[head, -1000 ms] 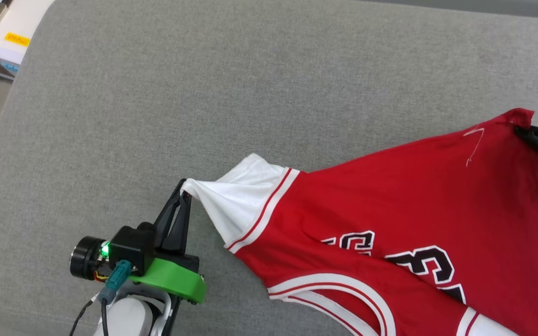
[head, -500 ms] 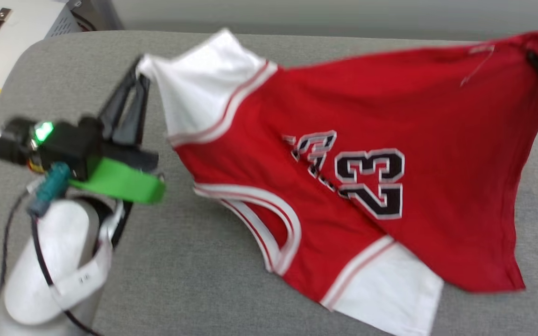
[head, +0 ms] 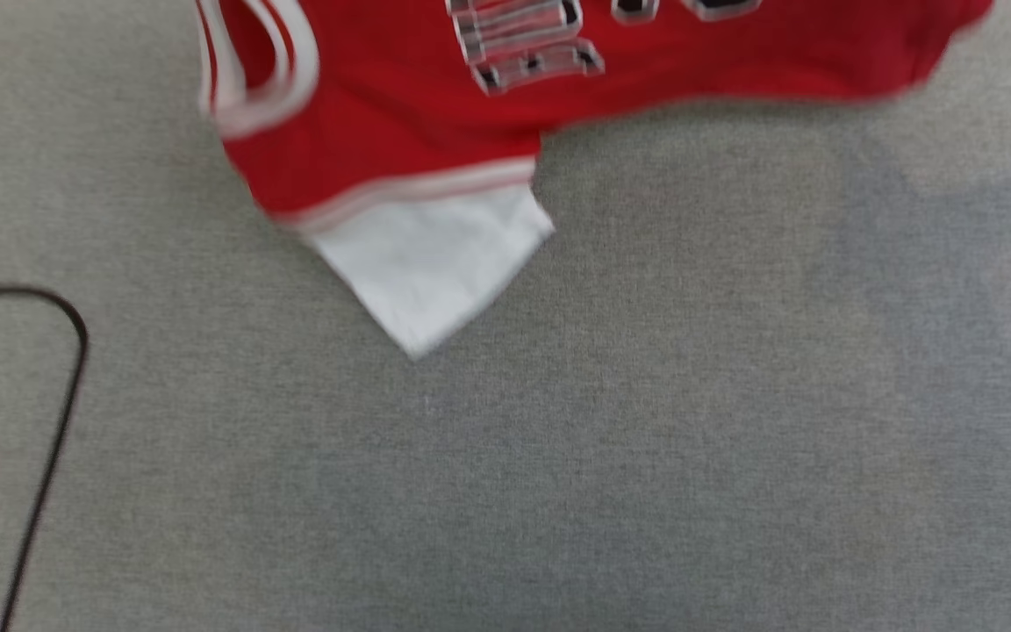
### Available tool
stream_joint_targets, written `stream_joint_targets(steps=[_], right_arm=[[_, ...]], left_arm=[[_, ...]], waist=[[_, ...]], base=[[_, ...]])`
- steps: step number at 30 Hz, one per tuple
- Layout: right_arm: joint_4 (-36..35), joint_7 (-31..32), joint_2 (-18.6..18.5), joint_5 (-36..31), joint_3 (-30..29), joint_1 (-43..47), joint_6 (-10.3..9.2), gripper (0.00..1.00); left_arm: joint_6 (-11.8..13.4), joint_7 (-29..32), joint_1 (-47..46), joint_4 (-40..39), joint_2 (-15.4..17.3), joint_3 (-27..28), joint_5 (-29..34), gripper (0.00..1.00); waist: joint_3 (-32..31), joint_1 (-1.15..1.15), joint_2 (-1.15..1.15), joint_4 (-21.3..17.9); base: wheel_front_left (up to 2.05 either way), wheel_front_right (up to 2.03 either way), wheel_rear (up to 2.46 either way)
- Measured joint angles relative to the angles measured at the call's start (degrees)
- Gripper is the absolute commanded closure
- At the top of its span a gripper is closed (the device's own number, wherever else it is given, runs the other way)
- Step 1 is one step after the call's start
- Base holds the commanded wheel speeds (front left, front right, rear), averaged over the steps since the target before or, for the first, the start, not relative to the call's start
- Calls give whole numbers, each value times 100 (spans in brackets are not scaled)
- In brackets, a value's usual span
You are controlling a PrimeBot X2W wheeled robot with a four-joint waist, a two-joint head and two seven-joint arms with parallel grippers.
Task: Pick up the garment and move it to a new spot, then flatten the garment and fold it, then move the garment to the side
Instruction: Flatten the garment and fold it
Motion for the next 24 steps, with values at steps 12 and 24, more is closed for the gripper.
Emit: stream_joint_targets(steps=[12, 24], right_arm=[[1343, -276, 409, -639, 398, -2744, 0, 100], [2631, -837, 621, -536, 1285, -3728, 0, 100]], left_arm=[[-92, -129, -3118, 1568, 267, -656, 205, 100], [-94, -598, -4104, 2999, 246, -1259, 132, 100]], waist=[[1059, 1, 0, -91], [1497, 1, 0, -85]], base=[[0, 0, 0], [0, 0, 0]])
